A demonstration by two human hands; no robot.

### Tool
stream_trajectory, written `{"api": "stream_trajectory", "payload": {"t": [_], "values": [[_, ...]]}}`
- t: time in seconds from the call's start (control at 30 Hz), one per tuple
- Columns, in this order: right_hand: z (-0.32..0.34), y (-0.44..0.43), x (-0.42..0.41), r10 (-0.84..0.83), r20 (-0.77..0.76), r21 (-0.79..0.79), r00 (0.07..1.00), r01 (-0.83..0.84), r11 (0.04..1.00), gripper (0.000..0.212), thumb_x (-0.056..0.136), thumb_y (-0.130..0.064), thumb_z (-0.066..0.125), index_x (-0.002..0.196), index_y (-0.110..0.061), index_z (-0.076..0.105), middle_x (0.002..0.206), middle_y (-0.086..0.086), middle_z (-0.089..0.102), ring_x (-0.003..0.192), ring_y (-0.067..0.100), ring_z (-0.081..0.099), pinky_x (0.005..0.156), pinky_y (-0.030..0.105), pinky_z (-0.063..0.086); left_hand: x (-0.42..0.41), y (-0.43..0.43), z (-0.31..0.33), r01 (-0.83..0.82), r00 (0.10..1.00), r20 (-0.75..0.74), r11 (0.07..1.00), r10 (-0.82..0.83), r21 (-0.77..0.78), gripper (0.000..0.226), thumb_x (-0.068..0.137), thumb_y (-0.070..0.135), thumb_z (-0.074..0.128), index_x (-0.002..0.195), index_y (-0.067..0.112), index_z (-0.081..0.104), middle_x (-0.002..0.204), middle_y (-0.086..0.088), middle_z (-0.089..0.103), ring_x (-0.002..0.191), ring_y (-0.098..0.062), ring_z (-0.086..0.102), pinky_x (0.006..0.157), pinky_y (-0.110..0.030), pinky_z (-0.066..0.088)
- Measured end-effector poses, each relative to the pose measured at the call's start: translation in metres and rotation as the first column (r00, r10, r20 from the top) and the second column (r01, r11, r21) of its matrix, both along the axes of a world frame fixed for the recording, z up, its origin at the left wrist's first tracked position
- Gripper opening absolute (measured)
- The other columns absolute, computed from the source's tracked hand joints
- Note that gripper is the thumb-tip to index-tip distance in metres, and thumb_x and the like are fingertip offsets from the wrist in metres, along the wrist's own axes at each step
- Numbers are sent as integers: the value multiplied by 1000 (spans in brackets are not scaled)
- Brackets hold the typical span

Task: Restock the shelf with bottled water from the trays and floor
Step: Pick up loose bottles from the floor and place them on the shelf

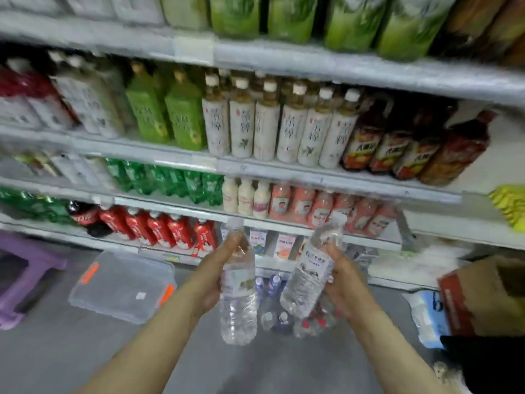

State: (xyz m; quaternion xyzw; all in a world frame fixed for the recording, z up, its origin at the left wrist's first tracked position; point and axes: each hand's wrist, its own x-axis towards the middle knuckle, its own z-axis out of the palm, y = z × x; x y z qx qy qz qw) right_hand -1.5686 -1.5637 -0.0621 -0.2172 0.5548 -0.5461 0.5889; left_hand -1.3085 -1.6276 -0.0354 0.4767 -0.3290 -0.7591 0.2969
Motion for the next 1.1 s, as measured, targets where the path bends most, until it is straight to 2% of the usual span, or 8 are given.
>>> {"api": "stream_trajectory", "payload": {"t": [0.1,0.2,0.33,0.5,0.63,0.8,0.93,1.1], "values": [[85,-30,12,-70,-55,-171,996,59,984,58,77,-49,80,123,-16,71,124,14,71,118,34,66,103,52,49,4,-8,83,-41,999,-41,991,36,-129,70,62,66,77,108,13,73,107,-15,74,92,-26,73,73,-36,58],[166,-63,29,-124,-57,-287,991,103,952,71,62,-57,82,122,-20,71,116,11,75,112,37,68,102,61,49,13,-18,156,-64,995,-86,962,43,-265,60,76,53,62,113,7,69,105,-18,74,86,-25,75,63,-32,59],[264,-99,49,-140,-126,-489,982,61,870,58,83,-59,73,123,-17,68,118,15,73,109,33,69,103,64,48,30,-45,236,-91,994,-86,907,61,-411,63,71,58,64,109,8,70,105,-16,75,90,-26,73,76,-35,57],[366,-149,73,-121,-227,-669,966,-65,740,75,61,-75,81,120,-31,73,129,3,70,126,31,59,109,65,41,55,-103,310,-95,994,-98,829,49,-551,62,77,59,64,113,8,70,110,-16,73,101,-31,71,90,-45,55],[448,-193,92,-155,-258,-744,954,-93,662,104,45,-73,87,124,-7,68,117,17,73,104,33,71,88,52,59,76,-152,363,-83,992,-127,771,3,-631,58,74,57,67,108,9,68,101,-15,74,89,-29,72,75,-39,57],[529,-238,115,-254,-255,-855,933,-95,509,90,62,-64,70,129,-4,61,109,7,77,101,27,75,83,45,62,97,-210,407,-66,996,-95,696,-3,-715,66,71,63,70,109,10,71,106,-17,75,97,-29,73,87,-47,57],[563,-274,123,-312,-198,-910,929,-56,411,61,77,-55,63,118,-9,66,106,5,77,106,29,73,96,54,55,104,-246,426,-46,993,-109,667,-53,-743,53,67,59,72,92,12,75,97,-16,75,82,-26,73,74,-39,56],[578,-326,125,-366,-144,-917,919,15,400,58,78,-53,67,112,-7,70,106,10,77,106,32,72,99,58,54,103,-279,440,-34,990,-115,668,-77,-743,62,73,55,67,107,3,70,101,-21,74,84,-29,71,68,-36,61]]}}
